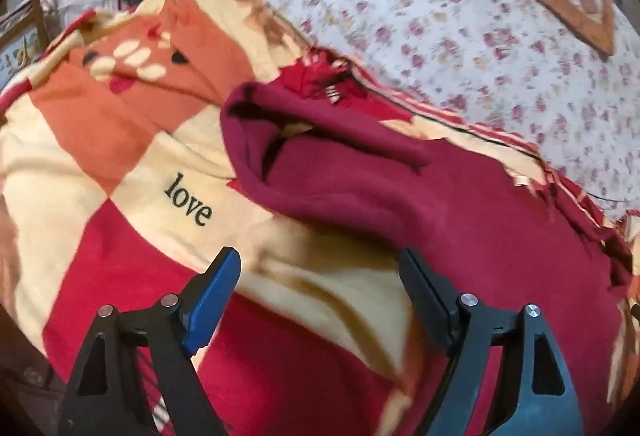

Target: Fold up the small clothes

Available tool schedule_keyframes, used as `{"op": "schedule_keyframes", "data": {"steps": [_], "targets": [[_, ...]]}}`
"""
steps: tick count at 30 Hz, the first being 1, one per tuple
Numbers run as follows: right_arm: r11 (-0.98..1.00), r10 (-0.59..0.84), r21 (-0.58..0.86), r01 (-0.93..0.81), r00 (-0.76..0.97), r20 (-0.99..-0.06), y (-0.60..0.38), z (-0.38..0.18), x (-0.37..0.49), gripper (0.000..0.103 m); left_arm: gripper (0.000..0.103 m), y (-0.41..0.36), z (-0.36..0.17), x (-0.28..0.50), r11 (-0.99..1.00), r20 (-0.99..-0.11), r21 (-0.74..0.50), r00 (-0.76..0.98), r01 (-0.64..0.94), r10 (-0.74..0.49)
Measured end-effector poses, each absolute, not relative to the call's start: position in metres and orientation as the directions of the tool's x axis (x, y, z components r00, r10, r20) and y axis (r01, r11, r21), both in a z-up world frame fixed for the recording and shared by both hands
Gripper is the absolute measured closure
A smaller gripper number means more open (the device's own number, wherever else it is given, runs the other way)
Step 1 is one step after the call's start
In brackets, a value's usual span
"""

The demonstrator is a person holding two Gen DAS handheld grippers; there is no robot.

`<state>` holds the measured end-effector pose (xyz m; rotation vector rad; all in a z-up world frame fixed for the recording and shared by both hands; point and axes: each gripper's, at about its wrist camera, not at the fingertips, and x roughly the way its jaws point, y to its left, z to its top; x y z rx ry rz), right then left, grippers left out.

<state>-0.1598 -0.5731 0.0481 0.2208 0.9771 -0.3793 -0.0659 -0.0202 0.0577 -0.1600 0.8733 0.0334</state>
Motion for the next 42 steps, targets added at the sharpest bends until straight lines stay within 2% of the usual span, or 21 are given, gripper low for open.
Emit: {"op": "schedule_keyframes", "data": {"steps": [8,15,23,30,42], "targets": [[0.973,0.006,0.128,0.195,0.526,-0.851,-0.506,0.123,-0.217,0.001,0.040,-0.059,0.091,-0.085,0.993,-0.748,-0.117,0.656,0.019,-0.100],[0.926,0.327,0.378,-0.015,0.534,-0.779,-0.449,0.175,-0.231,0.001,0.040,-0.092,0.115,-0.106,0.991,-0.726,-0.093,0.674,0.098,-0.135],[0.967,0.228,0.251,-0.044,0.589,-0.775,-0.397,0.182,-0.208,0.001,0.040,-0.118,0.123,-0.114,0.989,-0.722,-0.075,0.678,0.124,-0.140],[0.996,0.087,0.082,-0.037,0.639,-0.764,-0.362,0.147,-0.173,0.001,0.040,-0.123,0.118,-0.111,0.992,-0.731,-0.058,0.672,0.115,-0.121],[0.999,0.034,0.047,0.004,0.621,-0.783,-0.333,0.109,-0.139,0.001,0.040,-0.119,0.099,-0.099,0.995,-0.745,-0.044,0.660,0.092,-0.093]]}}
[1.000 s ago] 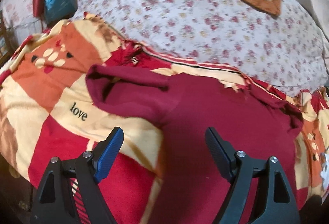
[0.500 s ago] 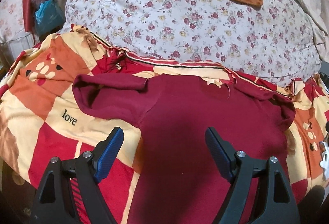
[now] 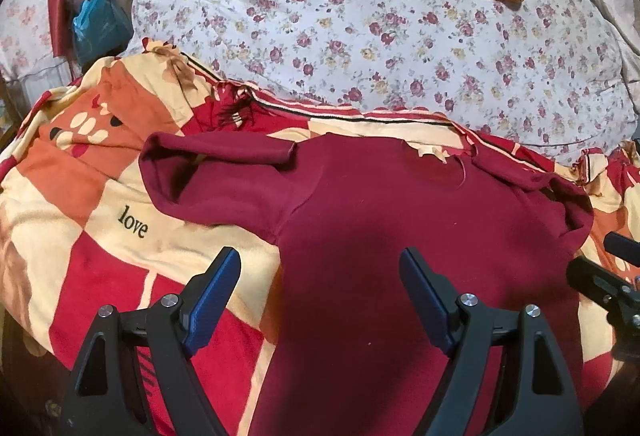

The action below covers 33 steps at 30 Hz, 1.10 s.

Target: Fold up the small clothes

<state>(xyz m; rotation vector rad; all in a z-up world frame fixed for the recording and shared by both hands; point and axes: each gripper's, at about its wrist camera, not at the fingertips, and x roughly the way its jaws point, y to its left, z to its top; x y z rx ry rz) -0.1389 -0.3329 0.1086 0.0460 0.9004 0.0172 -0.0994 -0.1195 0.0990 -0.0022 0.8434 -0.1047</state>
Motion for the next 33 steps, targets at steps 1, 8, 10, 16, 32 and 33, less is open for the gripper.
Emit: {"op": "schedule_keyframes", "data": {"steps": [1,8,10,16,32,33], "targets": [[0.999,0.039,0.053,0.005,0.617,-0.786,-0.333,0.107,-0.137,0.001,0.040,-0.119,0.098,-0.098,0.995,-0.746,-0.043,0.660,0.089,-0.092],[0.999,0.020,0.036,0.015,0.604,-0.797,-0.327,0.091,-0.125,0.001,0.040,-0.118,0.089,-0.091,0.997,-0.750,-0.027,0.658,0.076,-0.071],[0.999,0.023,0.041,0.016,0.598,-0.801,-0.326,0.087,-0.121,0.001,0.040,-0.117,0.087,-0.089,0.997,-0.751,-0.020,0.657,0.073,-0.063],[0.999,0.022,0.037,0.012,0.589,-0.807,-0.320,0.080,-0.113,0.001,0.040,-0.115,0.081,-0.084,0.998,-0.756,-0.014,0.652,0.063,-0.052],[0.999,0.038,0.030,-0.022,0.563,-0.826,-0.299,0.064,-0.089,0.001,0.040,-0.100,0.068,-0.074,0.999,-0.763,-0.002,0.646,0.033,-0.023],[0.999,0.041,0.033,-0.025,0.560,-0.827,-0.298,0.062,-0.087,0.001,0.040,-0.099,0.068,-0.073,1.000,-0.763,-0.001,0.647,0.031,-0.021]]}}
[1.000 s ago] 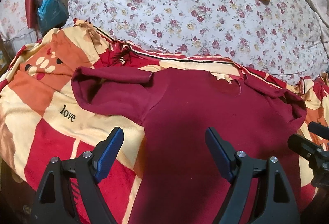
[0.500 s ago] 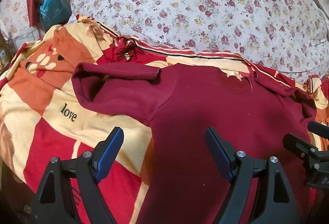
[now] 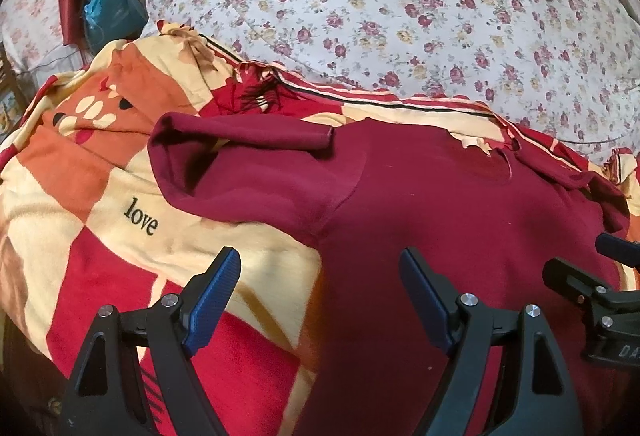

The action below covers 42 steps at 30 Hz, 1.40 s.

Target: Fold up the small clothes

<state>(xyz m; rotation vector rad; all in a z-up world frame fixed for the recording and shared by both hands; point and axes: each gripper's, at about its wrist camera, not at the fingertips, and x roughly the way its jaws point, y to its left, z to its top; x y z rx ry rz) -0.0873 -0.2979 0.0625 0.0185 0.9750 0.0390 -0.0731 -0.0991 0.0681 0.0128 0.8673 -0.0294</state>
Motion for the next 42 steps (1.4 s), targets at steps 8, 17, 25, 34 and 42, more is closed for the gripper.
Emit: {"op": "schedule_keyframes", "data": {"steps": [8,17,25,34,42], "targets": [[0.998,0.056,0.039,-0.043,0.554,-0.830,-0.287,0.055,-0.073,0.001,0.040,-0.088,0.065,-0.065,1.000,-0.765,-0.005,0.644,0.006,-0.007],[0.997,0.075,0.045,-0.069,0.546,-0.835,-0.271,0.050,-0.058,0.001,0.040,-0.076,0.059,-0.058,1.000,-0.772,-0.004,0.635,-0.021,0.011],[0.994,0.095,0.048,-0.102,0.535,-0.839,-0.257,0.046,-0.043,0.001,0.040,-0.063,0.056,-0.051,0.999,-0.778,-0.009,0.628,-0.050,0.025],[0.979,0.189,0.119,-0.163,0.530,-0.826,-0.230,0.051,-0.002,0.001,0.040,-0.037,0.053,-0.044,0.995,-0.781,-0.016,0.622,-0.103,0.052],[0.966,0.236,0.138,-0.219,0.529,-0.815,-0.200,0.052,0.013,0.003,0.040,-0.023,0.050,-0.039,0.990,-0.785,-0.028,0.616,-0.135,0.061]]}}
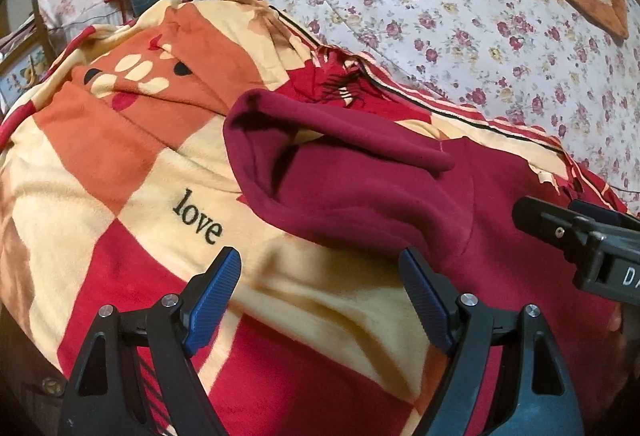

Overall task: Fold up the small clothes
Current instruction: 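Grasp the shirt side edge with the right gripper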

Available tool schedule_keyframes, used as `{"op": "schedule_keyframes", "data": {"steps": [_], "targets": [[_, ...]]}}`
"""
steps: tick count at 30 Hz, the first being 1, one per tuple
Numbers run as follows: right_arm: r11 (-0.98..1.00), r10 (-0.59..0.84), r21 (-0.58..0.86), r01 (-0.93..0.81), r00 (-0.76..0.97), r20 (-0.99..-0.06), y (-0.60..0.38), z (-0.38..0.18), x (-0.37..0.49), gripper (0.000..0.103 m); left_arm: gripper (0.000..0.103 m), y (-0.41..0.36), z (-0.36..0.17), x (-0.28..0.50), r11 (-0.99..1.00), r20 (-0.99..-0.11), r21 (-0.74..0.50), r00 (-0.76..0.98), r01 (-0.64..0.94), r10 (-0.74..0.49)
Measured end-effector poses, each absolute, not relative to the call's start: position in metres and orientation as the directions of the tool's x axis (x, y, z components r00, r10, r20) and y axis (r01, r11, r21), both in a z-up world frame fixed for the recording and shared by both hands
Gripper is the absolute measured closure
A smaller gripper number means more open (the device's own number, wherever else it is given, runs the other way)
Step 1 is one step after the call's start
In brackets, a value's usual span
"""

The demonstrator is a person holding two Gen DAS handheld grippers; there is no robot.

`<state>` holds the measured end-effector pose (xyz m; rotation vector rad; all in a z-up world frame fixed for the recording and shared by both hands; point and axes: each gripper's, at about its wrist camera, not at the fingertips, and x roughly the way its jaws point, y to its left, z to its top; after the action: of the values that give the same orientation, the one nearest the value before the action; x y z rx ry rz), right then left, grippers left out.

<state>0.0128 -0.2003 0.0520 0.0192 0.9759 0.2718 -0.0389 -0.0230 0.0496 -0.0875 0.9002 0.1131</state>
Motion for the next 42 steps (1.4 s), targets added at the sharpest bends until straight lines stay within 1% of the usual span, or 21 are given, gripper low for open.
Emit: {"op": "schedule_keyframes", "data": {"steps": [6,11,13,14,15,16,23,25,29,30,31,32,34,35,36,37,38,40,42], "targets": [[0.966,0.237,0.142,-0.218,0.512,-0.825,-0.197,0.045,0.015,0.003,0.040,-0.023,0.046,-0.038,0.991,-0.789,-0.024,0.611,-0.133,0.063],[0.961,0.260,0.165,-0.223,0.517,-0.816,-0.195,0.047,0.021,0.003,0.040,-0.022,0.044,-0.036,0.990,-0.794,-0.021,0.604,-0.139,0.068],[0.954,0.283,0.184,-0.235,0.515,-0.809,-0.192,0.049,0.025,0.005,0.040,-0.020,0.043,-0.035,0.989,-0.797,-0.025,0.600,-0.145,0.067],[0.950,0.299,0.200,-0.241,0.509,-0.807,-0.190,0.049,0.029,0.008,0.040,-0.019,0.042,-0.034,0.989,-0.798,-0.027,0.599,-0.146,0.067],[0.945,0.314,0.216,-0.244,0.501,-0.807,-0.188,0.049,0.032,0.013,0.040,-0.018,0.041,-0.034,0.988,-0.799,-0.029,0.597,-0.150,0.067],[0.941,0.329,0.233,-0.247,0.491,-0.807,-0.185,0.048,0.035,0.016,0.040,-0.018,0.041,-0.033,0.988,-0.800,-0.029,0.597,-0.151,0.068],[0.897,0.443,0.384,-0.220,0.439,-0.782,-0.171,0.033,0.062,0.016,0.040,-0.014,0.036,-0.030,0.987,-0.805,-0.028,0.589,-0.158,0.071],[0.878,0.479,0.432,-0.208,0.423,-0.769,-0.170,0.028,0.069,0.018,0.040,-0.013,0.034,-0.029,0.987,-0.808,-0.033,0.585,-0.160,0.068],[0.842,0.533,0.519,-0.150,0.385,-0.753,-0.166,0.012,0.088,0.020,0.040,-0.012,0.030,-0.026,0.986,-0.814,-0.031,0.577,-0.164,0.070],[0.833,0.544,0.535,-0.140,0.375,-0.750,-0.165,0.010,0.091,0.022,0.040,-0.012,0.029,-0.026,0.986,-0.815,-0.031,0.576,-0.165,0.070],[0.819,0.564,0.558,-0.131,0.359,-0.743,-0.163,0.005,0.094,0.028,0.040,-0.012,0.029,-0.026,0.986,-0.816,-0.031,0.574,-0.165,0.071],[0.810,0.577,0.572,-0.128,0.348,-0.739,-0.161,0.001,0.096,0.032,0.040,-0.012,0.028,-0.026,0.986,-0.816,-0.030,0.573,-0.166,0.071],[0.805,0.584,0.579,-0.129,0.340,-0.737,-0.157,-0.005,0.098,0.049,0.040,-0.012,0.028,-0.025,0.986,-0.817,-0.029,0.572,-0.166,0.073],[0.810,0.579,0.571,-0.137,0.342,-0.740,-0.153,-0.005,0.098,0.053,0.040,-0.012,0.027,-0.025,0.986,-0.817,-0.028,0.572,-0.166,0.073],[0.813,0.576,0.563,-0.146,0.344,-0.742,-0.151,-0.005,0.099,0.064,0.040,-0.012,0.027,-0.025,0.986,-0.818,-0.027,0.571,-0.165,0.073],[0.819,0.569,0.553,-0.155,0.349,-0.745,-0.150,-0.003,0.098,0.070,0.040,-0.013,0.027,-0.026,0.986,-0.818,-0.025,0.570,-0.165,0.075],[0.825,0.561,0.540,-0.166,0.358,-0.747,-0.148,0.000,0.098,0.072,0.040,-0.013,0.027,-0.026,0.986,-0.818,-0.024,0.570,-0.165,0.076],[0.836,0.546,0.515,-0.190,0.381,-0.746,-0.148,0.008,0.095,0.082,0.040,-0.012,0.028,-0.027,0.986,-0.818,-0.026,0.570,-0.167,0.075],[0.845,0.534,0.490,-0.216,0.406,-0.742,-0.148,0.018,0.091,0.088,0.040,-0.012,0.029,-0.027,0.985,-0.817,-0.030,0.572,-0.168,0.073]]}}
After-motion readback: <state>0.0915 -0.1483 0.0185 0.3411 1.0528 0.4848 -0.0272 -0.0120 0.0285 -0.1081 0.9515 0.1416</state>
